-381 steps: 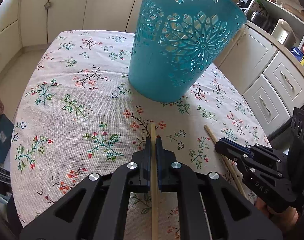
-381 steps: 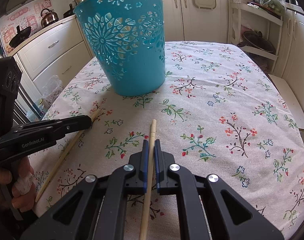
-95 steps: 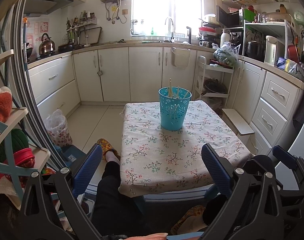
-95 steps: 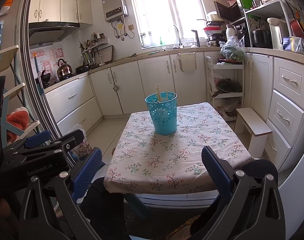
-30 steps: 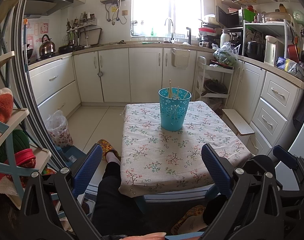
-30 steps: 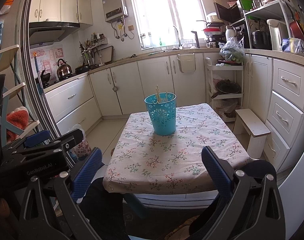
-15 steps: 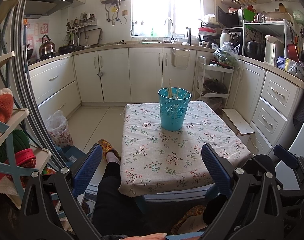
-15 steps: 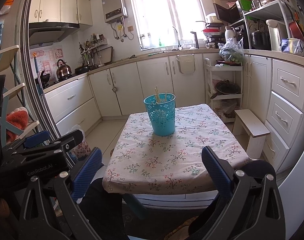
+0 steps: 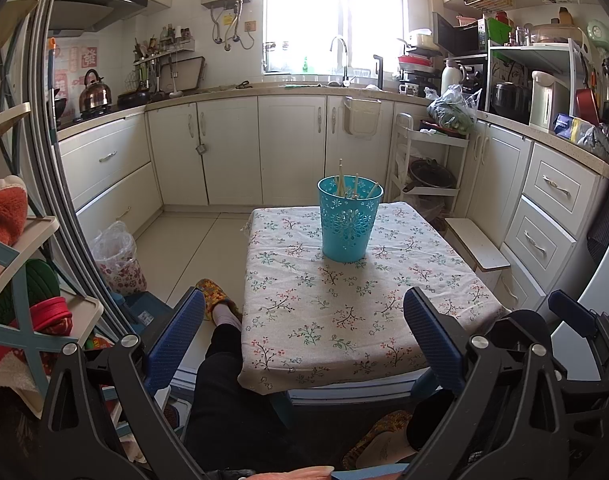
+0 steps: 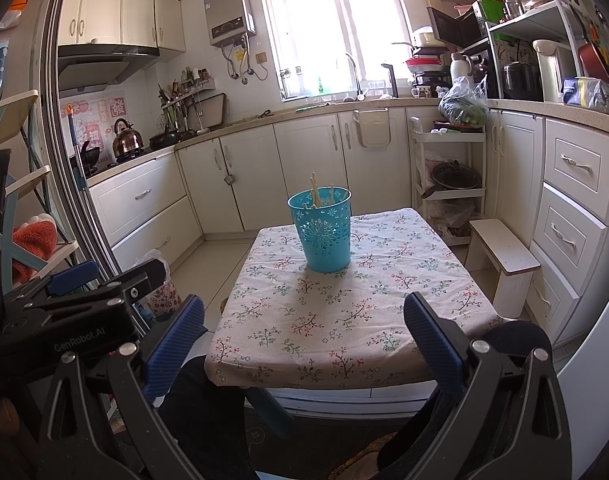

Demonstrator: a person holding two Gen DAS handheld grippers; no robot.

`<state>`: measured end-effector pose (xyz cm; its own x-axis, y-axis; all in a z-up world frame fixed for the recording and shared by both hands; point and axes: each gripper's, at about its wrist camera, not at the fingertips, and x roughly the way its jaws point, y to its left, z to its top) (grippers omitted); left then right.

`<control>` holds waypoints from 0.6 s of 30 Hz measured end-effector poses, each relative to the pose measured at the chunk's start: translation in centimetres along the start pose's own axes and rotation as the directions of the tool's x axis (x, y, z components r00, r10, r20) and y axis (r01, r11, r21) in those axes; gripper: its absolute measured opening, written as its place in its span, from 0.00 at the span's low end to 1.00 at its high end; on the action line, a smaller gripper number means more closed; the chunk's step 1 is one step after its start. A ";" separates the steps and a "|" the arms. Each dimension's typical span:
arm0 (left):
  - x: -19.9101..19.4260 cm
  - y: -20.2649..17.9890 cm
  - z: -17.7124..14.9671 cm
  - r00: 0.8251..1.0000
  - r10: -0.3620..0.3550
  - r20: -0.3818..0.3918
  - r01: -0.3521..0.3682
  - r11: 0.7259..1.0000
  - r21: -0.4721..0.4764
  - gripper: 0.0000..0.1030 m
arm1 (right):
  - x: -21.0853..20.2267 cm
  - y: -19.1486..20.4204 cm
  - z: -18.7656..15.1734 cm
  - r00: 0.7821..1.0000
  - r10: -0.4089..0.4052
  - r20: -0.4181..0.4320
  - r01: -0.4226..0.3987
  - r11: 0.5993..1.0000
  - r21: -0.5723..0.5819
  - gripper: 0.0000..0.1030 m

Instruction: Organize utensils

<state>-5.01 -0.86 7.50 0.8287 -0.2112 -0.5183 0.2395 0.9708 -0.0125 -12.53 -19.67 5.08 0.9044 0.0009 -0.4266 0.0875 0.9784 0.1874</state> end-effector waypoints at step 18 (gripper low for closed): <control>0.0 -0.1 0.0 1.000 0.000 0.001 0.000 1.000 0.001 0.93 | 0.0 -0.1 0.0 1.000 0.000 0.001 0.000 1.000 -0.002 0.93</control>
